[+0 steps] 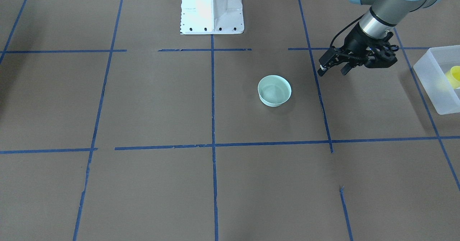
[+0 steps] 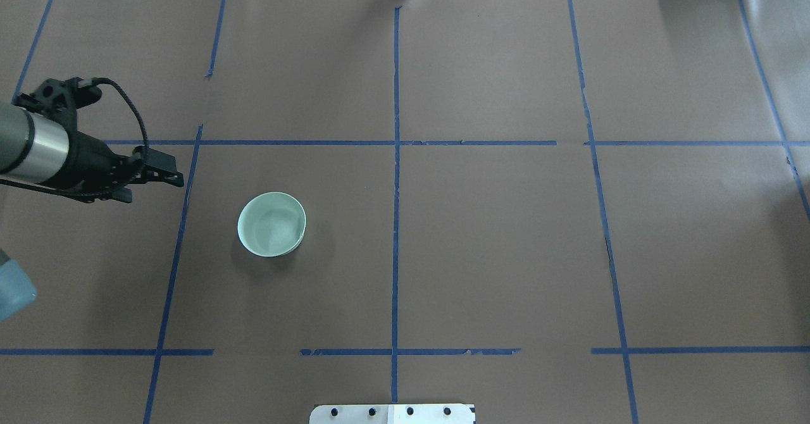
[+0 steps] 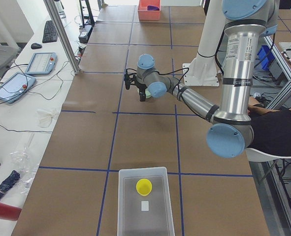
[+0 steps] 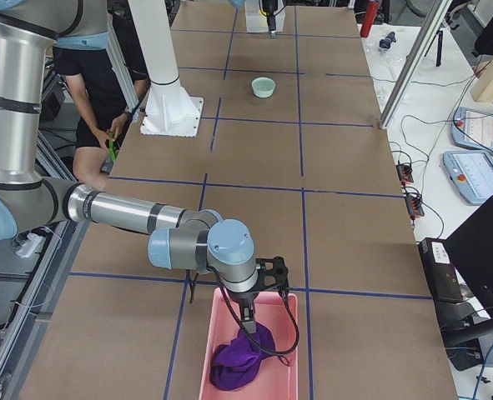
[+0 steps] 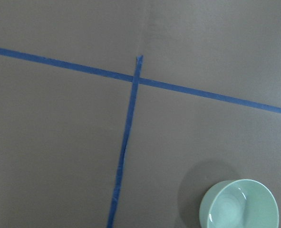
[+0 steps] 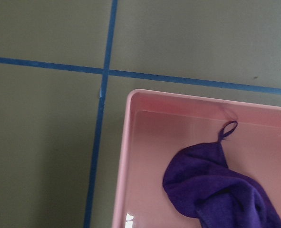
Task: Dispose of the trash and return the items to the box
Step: 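Reach the left gripper toward the pale green bowl, then grasp the rim of the pale green bowl with the left gripper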
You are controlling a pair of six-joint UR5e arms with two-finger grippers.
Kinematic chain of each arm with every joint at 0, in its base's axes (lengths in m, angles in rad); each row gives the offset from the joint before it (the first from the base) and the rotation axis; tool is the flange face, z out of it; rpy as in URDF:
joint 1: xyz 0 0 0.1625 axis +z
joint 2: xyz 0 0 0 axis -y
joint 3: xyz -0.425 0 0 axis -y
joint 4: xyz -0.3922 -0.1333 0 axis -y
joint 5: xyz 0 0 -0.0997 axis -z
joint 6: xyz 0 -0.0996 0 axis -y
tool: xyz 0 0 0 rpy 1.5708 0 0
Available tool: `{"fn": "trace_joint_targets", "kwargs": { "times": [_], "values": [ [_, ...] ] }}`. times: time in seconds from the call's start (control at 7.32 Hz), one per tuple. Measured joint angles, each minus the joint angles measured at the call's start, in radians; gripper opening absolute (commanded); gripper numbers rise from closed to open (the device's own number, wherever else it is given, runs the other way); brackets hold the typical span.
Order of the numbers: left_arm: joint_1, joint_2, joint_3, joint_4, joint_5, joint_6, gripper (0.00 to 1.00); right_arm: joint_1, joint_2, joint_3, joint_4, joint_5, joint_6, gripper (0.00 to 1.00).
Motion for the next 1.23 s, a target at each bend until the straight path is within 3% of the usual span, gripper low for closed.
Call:
{"fn": "trace_joint_targets", "kwargs": {
  "times": [0.55,0.82,1.09,1.23],
  "values": [
    [0.169,-0.12,0.096,0.028,0.119,-0.137,0.99,-0.118,-0.001,0.082,-0.005,0.061,0.171,1.0],
    [0.234,-0.154,0.144,0.029,0.17,-0.179,0.74,-0.141,0.0,0.112,-0.006,0.105,0.236,1.0],
    [0.261,-0.169,0.183,0.03,0.209,-0.207,0.12,-0.15,0.0,0.129,-0.004,0.129,0.266,1.0],
    [0.265,-0.169,0.188,0.034,0.216,-0.212,0.0,-0.151,-0.001,0.133,-0.004,0.132,0.269,1.0]
  ]
}}
